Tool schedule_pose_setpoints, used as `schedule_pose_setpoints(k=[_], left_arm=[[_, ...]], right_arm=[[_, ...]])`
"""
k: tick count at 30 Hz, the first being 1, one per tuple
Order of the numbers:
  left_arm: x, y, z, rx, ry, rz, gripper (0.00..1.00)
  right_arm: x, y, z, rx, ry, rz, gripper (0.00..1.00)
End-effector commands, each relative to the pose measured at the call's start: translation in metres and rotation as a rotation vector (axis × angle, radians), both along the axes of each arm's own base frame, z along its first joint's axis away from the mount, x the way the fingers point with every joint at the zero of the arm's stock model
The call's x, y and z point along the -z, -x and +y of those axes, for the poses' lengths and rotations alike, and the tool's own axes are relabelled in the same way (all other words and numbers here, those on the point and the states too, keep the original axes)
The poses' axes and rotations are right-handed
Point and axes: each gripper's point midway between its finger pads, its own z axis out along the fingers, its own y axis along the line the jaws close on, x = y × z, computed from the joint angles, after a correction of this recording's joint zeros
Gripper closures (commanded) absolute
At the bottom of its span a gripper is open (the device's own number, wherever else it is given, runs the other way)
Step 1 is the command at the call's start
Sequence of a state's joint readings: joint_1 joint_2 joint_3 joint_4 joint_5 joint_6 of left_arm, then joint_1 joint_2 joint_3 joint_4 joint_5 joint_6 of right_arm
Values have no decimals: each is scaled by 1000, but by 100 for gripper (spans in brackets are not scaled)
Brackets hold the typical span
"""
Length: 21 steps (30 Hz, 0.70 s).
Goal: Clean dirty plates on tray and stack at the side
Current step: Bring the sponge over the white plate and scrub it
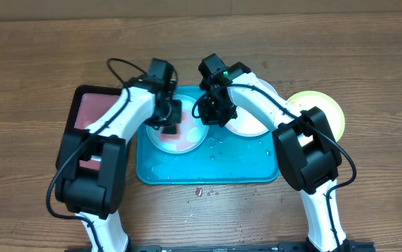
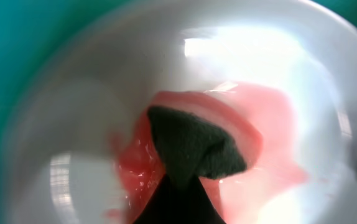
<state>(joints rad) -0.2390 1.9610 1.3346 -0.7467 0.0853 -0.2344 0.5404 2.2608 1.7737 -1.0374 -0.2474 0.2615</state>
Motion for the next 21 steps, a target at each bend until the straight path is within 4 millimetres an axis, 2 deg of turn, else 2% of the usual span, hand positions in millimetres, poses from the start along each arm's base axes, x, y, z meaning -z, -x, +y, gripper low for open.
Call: schedule_pose_setpoints(k=[1, 4, 5, 7, 9, 12, 15, 18, 21], left_arm=[[-27, -14, 33, -26, -69, -85, 96], [-55, -22, 33, -1, -20, -142, 96], [-65, -23, 30, 13, 3, -160, 96], [-85, -25, 27, 27, 39, -195, 96], [-99, -23, 29, 22, 43, -219, 96], [-109, -16, 43, -6, 21, -217, 96], [-106, -8, 67, -56, -35, -179, 96], [-101, -2, 96, -107, -87, -144, 96], [-96, -3, 115, -108, -101, -136, 96]], right_arm=[[1, -2, 0, 1, 8, -5, 92], [1, -2, 0, 1, 8, -6, 91], [1, -2, 0, 1, 8, -6, 87], [1, -2, 0, 0, 8, -6, 66], [1, -2, 0, 0, 8, -6, 62], [1, -1, 0, 0, 8, -3, 62], [2, 6, 6, -8, -22, 26, 64], [7, 14, 10, -15, -44, 55, 70], [13, 19, 10, -20, -43, 63, 79]])
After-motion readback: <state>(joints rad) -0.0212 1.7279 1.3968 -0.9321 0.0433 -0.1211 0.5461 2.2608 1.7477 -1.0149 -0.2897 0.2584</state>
